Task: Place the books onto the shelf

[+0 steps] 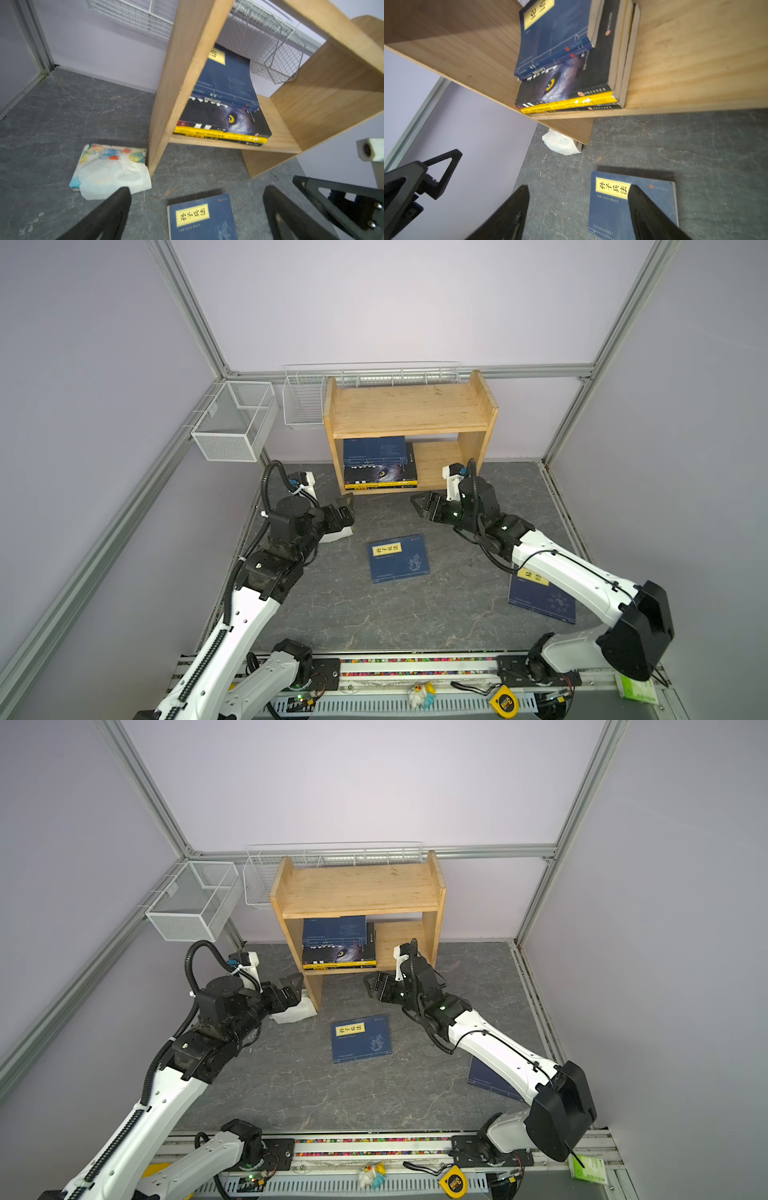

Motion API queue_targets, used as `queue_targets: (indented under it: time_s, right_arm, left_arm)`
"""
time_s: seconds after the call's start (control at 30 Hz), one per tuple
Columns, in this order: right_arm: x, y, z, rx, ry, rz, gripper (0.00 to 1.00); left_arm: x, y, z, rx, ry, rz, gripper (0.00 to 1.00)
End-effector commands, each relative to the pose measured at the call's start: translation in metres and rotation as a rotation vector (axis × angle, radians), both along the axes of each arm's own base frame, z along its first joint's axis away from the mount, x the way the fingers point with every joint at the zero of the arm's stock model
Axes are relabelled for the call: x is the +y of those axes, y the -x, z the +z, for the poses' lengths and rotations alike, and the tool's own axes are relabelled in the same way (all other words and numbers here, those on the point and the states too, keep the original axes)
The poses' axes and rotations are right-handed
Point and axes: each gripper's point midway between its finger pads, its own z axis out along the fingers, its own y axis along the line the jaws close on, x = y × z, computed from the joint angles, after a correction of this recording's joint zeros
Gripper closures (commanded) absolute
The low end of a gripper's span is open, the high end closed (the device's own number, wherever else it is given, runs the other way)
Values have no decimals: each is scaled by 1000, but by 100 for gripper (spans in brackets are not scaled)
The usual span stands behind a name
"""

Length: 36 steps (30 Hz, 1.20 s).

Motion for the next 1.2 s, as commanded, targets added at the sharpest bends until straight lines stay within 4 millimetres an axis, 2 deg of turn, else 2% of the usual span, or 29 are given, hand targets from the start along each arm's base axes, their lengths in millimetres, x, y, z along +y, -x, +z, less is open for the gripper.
queue_targets:
  time_s: [0.0, 0.3, 0.43, 0.57, 0.67, 0.9, 1.07, 1.17]
  right_arm:
    - [8, -21, 34, -103, -35, 9, 24]
    - [22, -67, 33, -134, -9, 8, 33]
    - [33, -80, 34, -176, -3, 52, 39]
    - [36, -92, 33, -192, 34, 51, 42]
    - [37, -99, 31, -178, 46, 44, 42]
    - [39, -116, 7, -111, 109, 2, 42]
    - [39, -127, 1, -116, 153, -19, 41]
    - [39, -132, -2, -100, 174, -37, 36]
  left_arm:
    - [0, -13, 28, -88, 63, -37, 1]
    - [0, -34, 32, -142, 52, -30, 1]
    - [-2, -45, 31, -144, 46, -33, 1]
    - [-6, -52, 28, -146, 54, -46, 1]
    - [-8, -56, 27, -153, 58, -52, 0]
    - [-11, -63, 21, -151, 57, -54, 0]
    - [-11, -65, 20, -152, 57, -53, 0]
    - [-11, -67, 19, -152, 59, -49, 0]
